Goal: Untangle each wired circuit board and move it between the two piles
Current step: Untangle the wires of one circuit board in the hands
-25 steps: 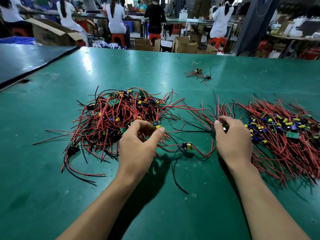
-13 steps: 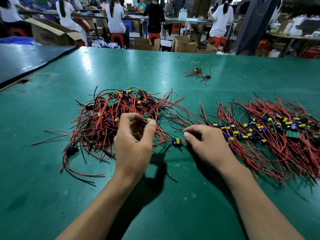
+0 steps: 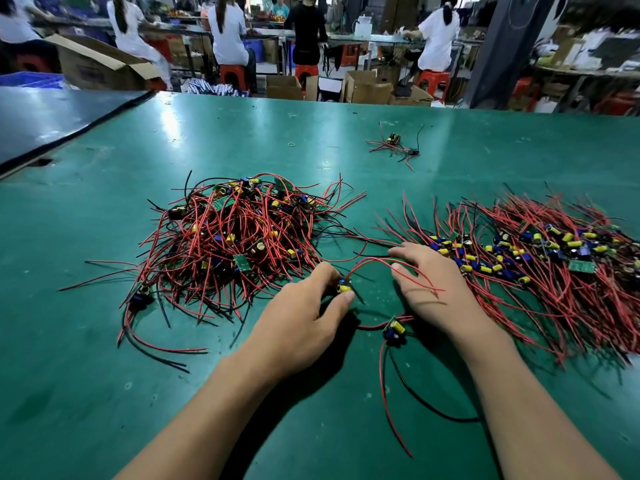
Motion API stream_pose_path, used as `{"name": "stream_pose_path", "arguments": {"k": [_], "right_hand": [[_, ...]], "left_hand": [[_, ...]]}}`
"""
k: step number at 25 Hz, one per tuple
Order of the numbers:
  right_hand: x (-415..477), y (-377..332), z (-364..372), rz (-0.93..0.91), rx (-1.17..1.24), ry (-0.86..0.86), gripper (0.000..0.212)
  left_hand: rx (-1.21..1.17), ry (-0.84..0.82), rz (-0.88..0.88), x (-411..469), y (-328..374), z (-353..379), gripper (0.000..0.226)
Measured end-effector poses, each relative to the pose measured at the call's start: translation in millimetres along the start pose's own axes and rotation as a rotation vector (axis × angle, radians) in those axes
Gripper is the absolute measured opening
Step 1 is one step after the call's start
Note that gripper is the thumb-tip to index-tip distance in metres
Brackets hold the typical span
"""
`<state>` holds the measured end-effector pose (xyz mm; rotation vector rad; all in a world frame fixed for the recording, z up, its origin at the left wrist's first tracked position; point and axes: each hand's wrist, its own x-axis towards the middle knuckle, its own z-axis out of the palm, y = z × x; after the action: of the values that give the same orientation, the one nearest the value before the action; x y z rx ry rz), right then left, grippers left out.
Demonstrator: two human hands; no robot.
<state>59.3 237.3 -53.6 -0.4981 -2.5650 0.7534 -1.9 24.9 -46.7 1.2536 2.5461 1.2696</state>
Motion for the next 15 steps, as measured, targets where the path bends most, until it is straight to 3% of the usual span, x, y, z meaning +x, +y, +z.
{"name": "stream_pose_path", "arguments": {"k": [7,10,12,15], "right_hand": [[-4,-18,-13,0.1,0.131,0.075,0.027],[-7,-28,-23,0.095,0.189,0.055,0.027],[-8,-34,-32,0.103,0.243,-0.085,0.032],[-12,-45,-40,0.149,0.242,-0.424,0.037]], "left_hand": [[-0.239,0.379,-0.124,3,7,-8,0.015],[-0.282,0.462,-0.248,6,5,-11,0.015],[-0.285,0.477,-0.335,8,1,-14,0.015],[-0.231,0.427,-0.383,10,-3,-14,0.014]]}}
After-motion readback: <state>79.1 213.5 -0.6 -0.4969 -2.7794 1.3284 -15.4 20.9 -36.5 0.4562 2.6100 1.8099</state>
